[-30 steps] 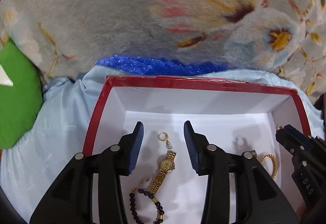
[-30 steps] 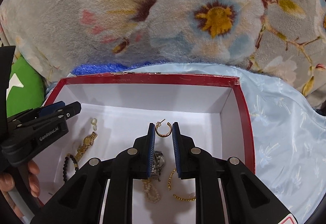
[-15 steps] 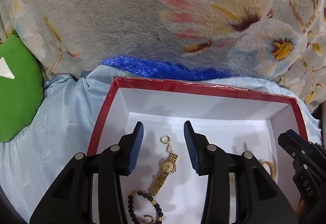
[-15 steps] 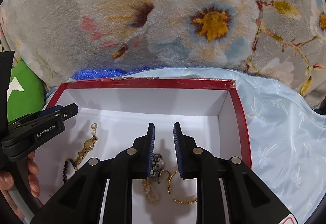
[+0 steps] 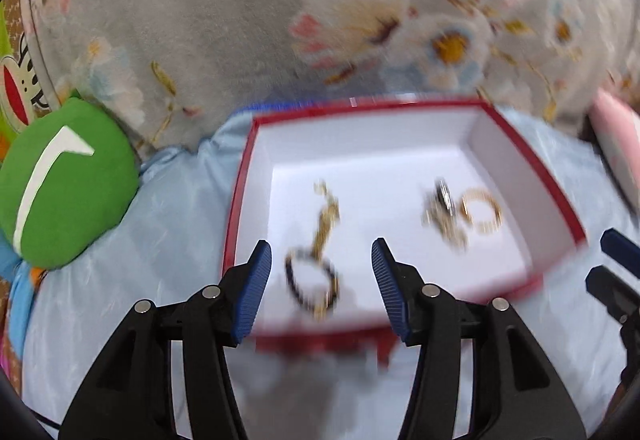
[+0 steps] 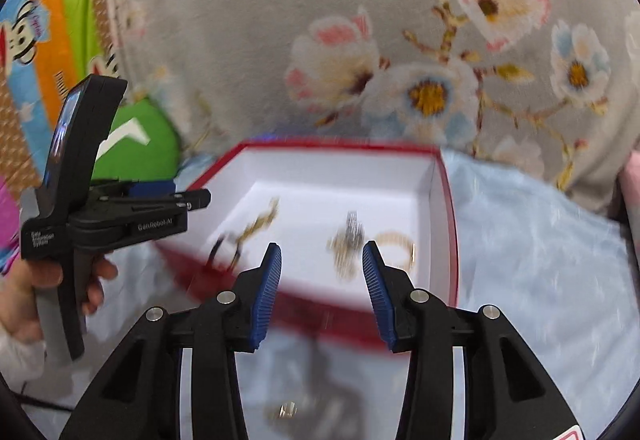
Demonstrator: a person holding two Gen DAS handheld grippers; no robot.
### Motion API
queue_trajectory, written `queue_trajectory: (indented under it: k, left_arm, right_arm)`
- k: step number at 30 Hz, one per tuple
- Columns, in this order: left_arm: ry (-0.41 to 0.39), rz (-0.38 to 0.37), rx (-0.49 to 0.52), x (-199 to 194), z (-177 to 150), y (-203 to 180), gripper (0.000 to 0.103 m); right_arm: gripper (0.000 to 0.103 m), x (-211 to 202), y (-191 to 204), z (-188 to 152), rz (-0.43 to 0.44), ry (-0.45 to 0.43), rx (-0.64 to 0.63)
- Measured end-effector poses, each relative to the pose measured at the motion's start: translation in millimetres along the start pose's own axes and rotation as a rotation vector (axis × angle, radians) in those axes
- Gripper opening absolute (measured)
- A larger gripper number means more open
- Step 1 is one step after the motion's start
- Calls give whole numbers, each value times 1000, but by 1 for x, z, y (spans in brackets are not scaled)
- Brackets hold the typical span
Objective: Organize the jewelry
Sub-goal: 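Grasp the silver diamond ring with the right tool while the left tool grasps the gold pearl earring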
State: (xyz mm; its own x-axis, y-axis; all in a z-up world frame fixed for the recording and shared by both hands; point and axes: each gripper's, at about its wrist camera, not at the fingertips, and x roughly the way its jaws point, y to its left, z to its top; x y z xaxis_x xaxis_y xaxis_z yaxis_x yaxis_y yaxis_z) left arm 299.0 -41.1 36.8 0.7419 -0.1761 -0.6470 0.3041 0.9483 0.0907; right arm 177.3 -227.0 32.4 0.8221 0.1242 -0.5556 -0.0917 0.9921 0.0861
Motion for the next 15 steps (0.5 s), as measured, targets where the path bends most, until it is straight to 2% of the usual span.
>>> queue_trajectory:
  k: [3, 7, 11, 15]
  left_arm:
    - [83, -21, -2, -16, -48, -3, 50]
    - [159, -86, -104, -29, -94, 2, 50]
    - [169, -91, -132, -45, -119, -1, 50]
    - [161, -84, -127, -54, -129, -7, 50]
  right_arm:
    - [42, -16, 9, -50, -4, 95, 19]
    - [40, -5, 17, -93, -27, 212, 45]
    - [40, 9, 16, -108, -53, 266, 86]
    - [38, 18, 16, -110, -64, 298, 112]
